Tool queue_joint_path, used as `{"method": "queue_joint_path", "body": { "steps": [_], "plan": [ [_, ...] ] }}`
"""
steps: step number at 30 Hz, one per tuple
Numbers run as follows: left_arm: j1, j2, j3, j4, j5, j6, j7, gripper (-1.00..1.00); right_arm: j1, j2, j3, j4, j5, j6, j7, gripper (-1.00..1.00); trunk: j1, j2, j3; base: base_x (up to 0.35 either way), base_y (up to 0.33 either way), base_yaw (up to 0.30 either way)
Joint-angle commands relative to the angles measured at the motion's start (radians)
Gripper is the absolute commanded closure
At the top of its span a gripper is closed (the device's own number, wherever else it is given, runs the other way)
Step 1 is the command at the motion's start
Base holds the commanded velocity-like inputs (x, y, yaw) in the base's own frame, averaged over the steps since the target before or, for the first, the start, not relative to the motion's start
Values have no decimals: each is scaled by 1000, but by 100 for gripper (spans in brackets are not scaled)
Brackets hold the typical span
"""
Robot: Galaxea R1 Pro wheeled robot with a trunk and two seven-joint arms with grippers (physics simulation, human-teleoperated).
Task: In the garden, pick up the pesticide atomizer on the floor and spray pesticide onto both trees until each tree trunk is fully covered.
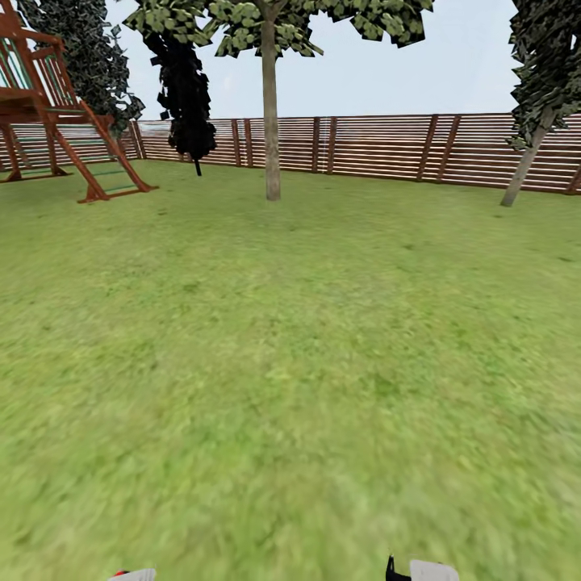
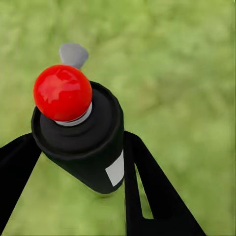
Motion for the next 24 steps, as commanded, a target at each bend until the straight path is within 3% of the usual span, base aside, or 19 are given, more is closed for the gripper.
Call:
{"method": "queue_joint_path", "body": {
  "steps": [1,24],
  "plan": [
    [0,1,0,0,0,0,0,100,0,0,0,0,0,0,0,-100,0,0,0,338,0,0],
    [0,5,0,0,4,-2,-3,100,0,0,0,0,0,0,0,-100,0,0,0,338,0,0]
  ]
}}
